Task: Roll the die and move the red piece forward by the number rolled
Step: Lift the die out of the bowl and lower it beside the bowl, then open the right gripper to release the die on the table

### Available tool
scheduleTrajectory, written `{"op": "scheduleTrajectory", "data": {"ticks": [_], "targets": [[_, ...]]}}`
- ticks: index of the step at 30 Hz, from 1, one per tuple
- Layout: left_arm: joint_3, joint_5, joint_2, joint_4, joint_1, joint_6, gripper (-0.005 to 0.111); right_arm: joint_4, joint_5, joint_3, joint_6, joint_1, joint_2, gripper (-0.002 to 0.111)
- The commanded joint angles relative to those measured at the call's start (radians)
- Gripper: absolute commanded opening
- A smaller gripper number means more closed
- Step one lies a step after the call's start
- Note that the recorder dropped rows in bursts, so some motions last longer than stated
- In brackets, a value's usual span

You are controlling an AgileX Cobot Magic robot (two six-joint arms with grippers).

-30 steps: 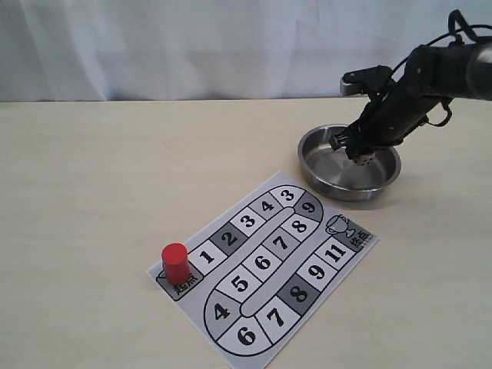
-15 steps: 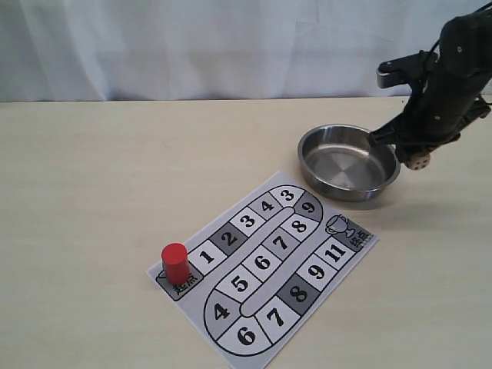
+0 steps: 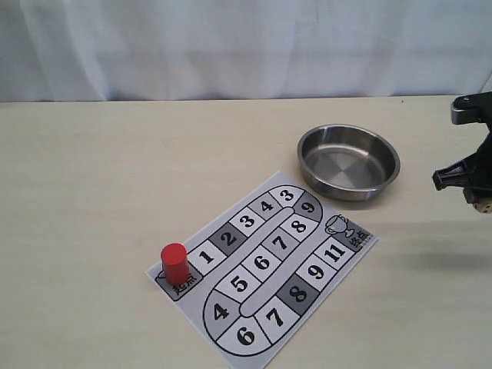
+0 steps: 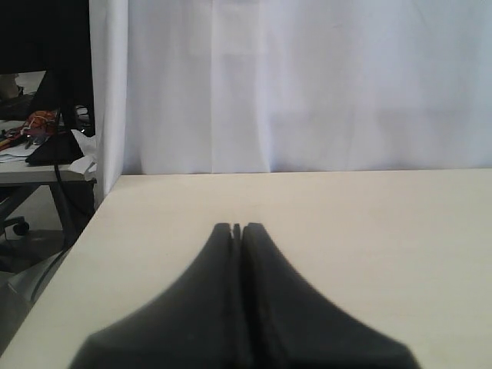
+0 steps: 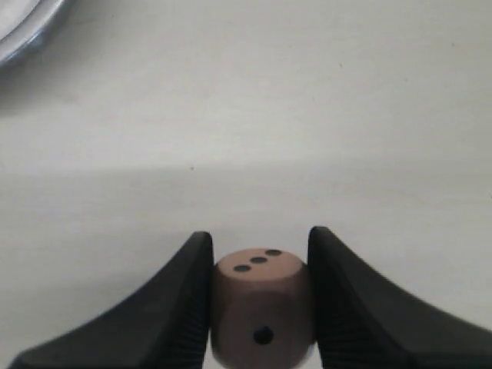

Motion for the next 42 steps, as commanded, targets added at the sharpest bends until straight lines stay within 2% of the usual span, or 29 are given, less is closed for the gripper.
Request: {"op": "scheduleTrajectory", "data": {"ticks": [1, 16, 19, 21, 24, 26, 30, 32, 42], "targets": [[-0.005, -0.013, -0.001, -0.001, 0.0, -0.002, 0.0, 0.001, -0.094, 0.028, -0.013, -0.005, -0.012, 0.004], [-0.005, -0.013, -0.001, -0.001, 0.0, -0.002, 0.0, -0.05, -0.18, 0.045, -0.062, -0.007, -0.002, 0.004], [-0.005, -0.013, -0.001, -0.001, 0.0, -0.002, 0.0, 0.075, -0.24, 0.068, -0.089, -0.005, -0.002, 0.004], [-0.005, -0.013, -0.001, -0.001, 0.0, -0.002, 0.0, 0.238, -0.24, 0.075, -0.21, -0.005, 0.003, 0.006], [-0.005, -0.013, -0.001, -0.001, 0.0, -0.002, 0.0, 0.54, -0.213, 0.075, -0.47, -0.005, 0.007, 0.019], [-0.005, -0.013, -0.001, -0.001, 0.0, -0.002, 0.0, 0.668, -0.211, 0.075, -0.58, -0.005, 0.01, 0.036], [-0.005, -0.013, -0.001, -0.001, 0.0, -0.002, 0.0, 0.684, -0.215, 0.075, -0.579, -0.005, 0.01, 0.083], [-0.005, -0.013, -0.001, -0.001, 0.0, -0.002, 0.0, 0.684, -0.215, 0.075, -0.581, -0.005, 0.01, 0.095], [-0.005, -0.013, -0.001, -0.001, 0.0, -0.002, 0.0, 0.626, -0.222, 0.075, -0.576, -0.005, 0.01, 0.088]]}}
